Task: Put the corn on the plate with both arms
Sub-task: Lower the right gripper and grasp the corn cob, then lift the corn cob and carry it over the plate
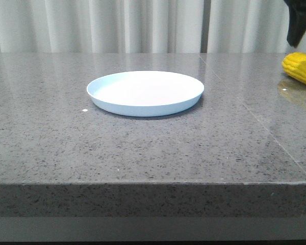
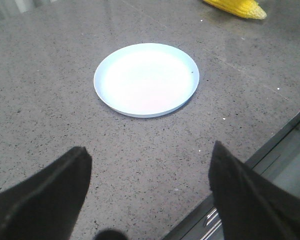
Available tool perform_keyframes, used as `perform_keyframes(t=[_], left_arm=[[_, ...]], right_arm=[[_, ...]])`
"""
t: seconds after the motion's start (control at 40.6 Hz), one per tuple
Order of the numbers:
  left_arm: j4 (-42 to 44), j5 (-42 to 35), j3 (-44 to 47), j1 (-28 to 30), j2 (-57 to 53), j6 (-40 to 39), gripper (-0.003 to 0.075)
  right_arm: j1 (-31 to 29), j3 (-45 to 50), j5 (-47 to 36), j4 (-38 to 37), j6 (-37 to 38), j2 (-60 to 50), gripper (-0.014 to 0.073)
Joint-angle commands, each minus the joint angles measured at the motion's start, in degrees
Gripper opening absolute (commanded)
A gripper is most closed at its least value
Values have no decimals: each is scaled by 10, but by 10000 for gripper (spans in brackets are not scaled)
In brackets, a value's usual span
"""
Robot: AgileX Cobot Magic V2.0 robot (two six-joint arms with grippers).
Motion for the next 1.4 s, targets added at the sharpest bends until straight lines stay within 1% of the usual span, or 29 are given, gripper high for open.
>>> perform_keyframes(t=[0.0, 0.246, 0.444, 0.567, 0.641, 0.715, 0.789, 0.887, 0.961, 1.232, 1.38], left_arm=[[-2, -49, -15, -5, 1, -7, 493], [-2, -49, -15, -5, 1, -7, 493], [-2, -49, -15, -5, 1, -7, 493], [-2, -49, -15, -5, 1, -7, 493], [-2, -49, -15, -5, 1, -7, 493], [-2, -48, -15, -5, 1, -7, 493], [-2, -48, -15, -5, 1, -7, 493], [-2, -48, -15, -5, 1, -7, 493], [-2, -48, -15, -5, 1, -7, 493], [-2, -48, -15, -5, 1, -7, 493], [-2, -48, -15, -5, 1, -7, 493]], right_arm=[[-13, -22, -36, -10, -1, -7, 664], [-24, -22, -89, -10, -1, 29, 664], [-24, -22, -129, 28, -1, 51, 664], [-24, -22, -135, 29, -1, 61, 659], [-24, -22, -135, 27, -1, 63, 623], [-24, -22, -133, 21, -1, 64, 556], [-24, -22, -133, 22, -1, 64, 461], [-24, -22, -130, 29, -1, 64, 309], [-24, -22, -129, 31, -1, 64, 246], [-16, -23, -103, 32, -1, 47, 237], [6, -49, -50, 33, -1, 22, 237]])
